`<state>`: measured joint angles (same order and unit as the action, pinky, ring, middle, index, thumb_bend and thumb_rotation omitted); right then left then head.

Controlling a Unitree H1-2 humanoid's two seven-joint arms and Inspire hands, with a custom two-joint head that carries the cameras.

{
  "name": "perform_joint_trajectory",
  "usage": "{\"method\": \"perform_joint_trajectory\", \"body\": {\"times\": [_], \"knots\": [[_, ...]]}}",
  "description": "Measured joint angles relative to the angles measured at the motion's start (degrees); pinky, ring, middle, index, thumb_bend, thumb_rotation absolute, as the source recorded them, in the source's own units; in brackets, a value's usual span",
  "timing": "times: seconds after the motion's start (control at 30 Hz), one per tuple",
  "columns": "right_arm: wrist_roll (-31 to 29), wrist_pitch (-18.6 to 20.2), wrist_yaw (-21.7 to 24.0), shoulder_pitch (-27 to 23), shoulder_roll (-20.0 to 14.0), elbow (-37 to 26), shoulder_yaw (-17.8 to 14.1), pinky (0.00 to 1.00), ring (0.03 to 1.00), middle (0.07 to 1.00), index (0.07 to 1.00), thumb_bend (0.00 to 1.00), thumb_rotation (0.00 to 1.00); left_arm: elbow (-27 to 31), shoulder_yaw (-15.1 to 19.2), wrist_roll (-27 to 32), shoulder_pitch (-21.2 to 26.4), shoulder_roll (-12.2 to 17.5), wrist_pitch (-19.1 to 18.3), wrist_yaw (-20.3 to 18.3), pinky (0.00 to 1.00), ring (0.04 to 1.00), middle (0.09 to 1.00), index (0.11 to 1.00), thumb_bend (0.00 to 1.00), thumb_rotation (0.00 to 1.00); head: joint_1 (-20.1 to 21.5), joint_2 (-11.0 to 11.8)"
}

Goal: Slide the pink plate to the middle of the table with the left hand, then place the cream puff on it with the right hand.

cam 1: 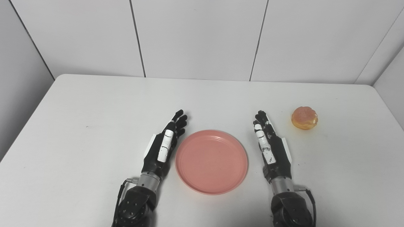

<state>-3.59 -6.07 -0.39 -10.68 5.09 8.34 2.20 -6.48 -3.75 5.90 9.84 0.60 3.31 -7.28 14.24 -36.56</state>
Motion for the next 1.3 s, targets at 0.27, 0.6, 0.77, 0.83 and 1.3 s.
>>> {"method": "perform_joint_trajectory", "body": {"times": [0.27,0.6,0.77,0.83,1.3], "knots": [[0.55,-0.01,0.69,-0.03,-1.25,0.02,0.18,1.0,0.985,0.976,0.99,0.63,0.79,-1.12,0.31,-1.21,0.46,-0.15,2.79,0.91,1.0,1.0,1.0,0.976,0.65,1.0,0.18,-0.09],[8.81,-1.85,-1.63,-2.58,-5.47,1.81,-0.05,1.0,0.984,0.97,0.998,0.68,0.88,-1.41,0.24,-1.22,0.49,-0.04,4.42,0.89,1.0,1.0,1.0,0.973,0.66,1.0,0.44,-0.26],[13.84,-3.92,-3.61,-4.91,-7.5,2.36,-0.13,0.96,0.979,0.98,0.995,0.63,0.81,-1.21,0.01,-1.2,0.46,0.11,4.38,0.82,1.0,1.0,0.996,0.968,0.65,1.0,0.7,0.09],[16.13,-5.45,-5.13,-5.92,-8.51,3.0,-0.24,0.95,0.969,0.986,0.993,0.6,0.79,-1.21,-0.17,-1.2,0.46,0.18,4.39,0.76,1.0,0.998,0.994,0.966,0.64,1.0,1.14,0.35],[22.74,-7.22,-10.82,-9.4,-12.27,1.19,-3.59,0.96,0.982,0.997,1.0,0.61,0.69,-1.34,-0.35,-0.54,0.31,0.57,4.64,-1.0,1.0,0.999,0.992,0.965,0.63,1.0,3.6,0.53]]}}
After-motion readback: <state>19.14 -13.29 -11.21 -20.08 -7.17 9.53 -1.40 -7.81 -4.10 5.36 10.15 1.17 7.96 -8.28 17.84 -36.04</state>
